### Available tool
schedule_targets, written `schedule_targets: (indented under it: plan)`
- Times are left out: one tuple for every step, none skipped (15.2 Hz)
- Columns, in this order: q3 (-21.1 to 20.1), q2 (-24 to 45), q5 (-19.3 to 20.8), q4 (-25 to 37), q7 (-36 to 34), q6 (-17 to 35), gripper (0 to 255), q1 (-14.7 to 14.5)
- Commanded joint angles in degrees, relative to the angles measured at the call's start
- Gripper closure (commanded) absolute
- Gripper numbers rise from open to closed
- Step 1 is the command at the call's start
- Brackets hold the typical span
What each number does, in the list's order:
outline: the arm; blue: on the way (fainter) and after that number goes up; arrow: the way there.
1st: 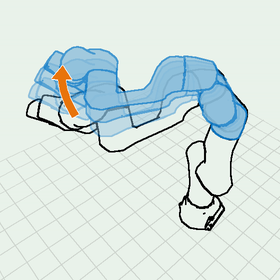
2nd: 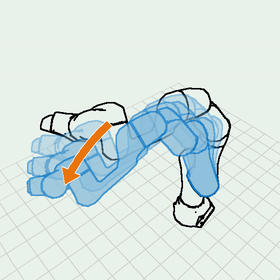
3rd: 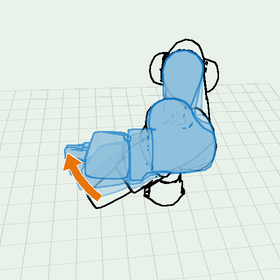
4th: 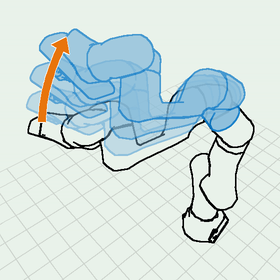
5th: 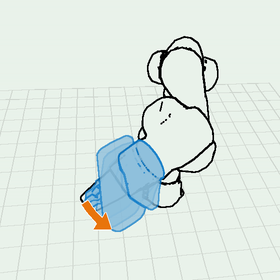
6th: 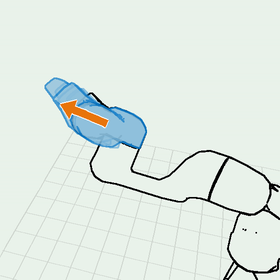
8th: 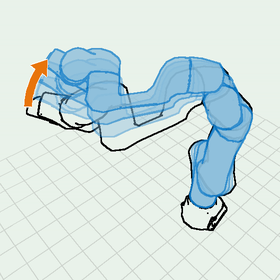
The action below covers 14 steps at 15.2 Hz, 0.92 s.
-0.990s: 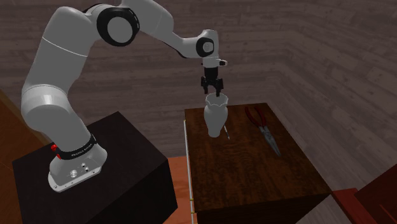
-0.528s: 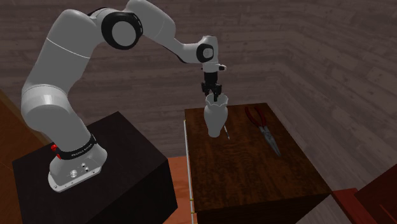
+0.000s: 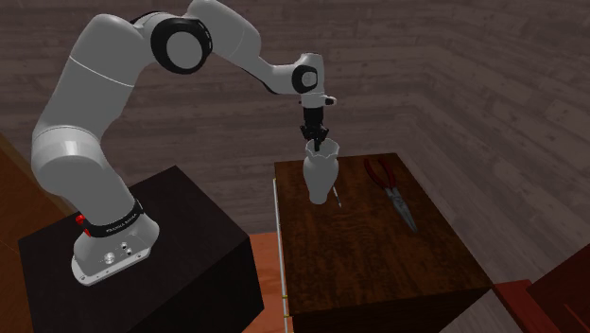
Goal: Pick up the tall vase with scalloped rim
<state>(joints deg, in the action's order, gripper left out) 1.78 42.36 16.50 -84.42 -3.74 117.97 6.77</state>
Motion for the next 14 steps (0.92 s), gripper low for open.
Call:
schedule_targets:
  plan:
    - [-0.01,-0.04,-0.01,-0.08,0.02,0.01,255,0.01]
    - [-0.03,-0.50,-0.06,-0.06,0.15,-0.47,255,0.01]
    - [-0.05,-0.96,-0.11,-0.02,0.29,-0.95,255,0.01]
    - [-0.07,-1.40,-0.16,0.04,0.42,-1.43,255,0.00]
    - [-0.09,-1.81,-0.20,0.14,0.56,-1.93,255,0.00]
    - [-0.11,-2.25,-0.25,0.21,0.70,-2.42,255,-0.01]
    - [-0.13,-2.65,-0.30,0.34,0.84,-2.94,255,-0.01]
    - [-0.14,-3.05,-0.35,0.47,0.98,-3.45,255,-0.02]
    - [-0.16,-3.45,-0.40,0.60,1.12,-3.97,255,-0.02]
    - [-0.17,-3.83,-0.45,0.76,1.26,-4.49,255,-0.03]
    - [-0.19,-4.21,-0.50,0.92,1.40,-5.02,255,-0.04]
    - [-0.20,-4.58,-0.54,1.11,1.55,-5.56,255,-0.05]
    - [-0.22,-4.94,-0.59,1.31,1.69,-6.10,255,-0.05]
    - [-0.23,-5.29,-0.64,1.52,1.84,-6.64,255,-0.06]
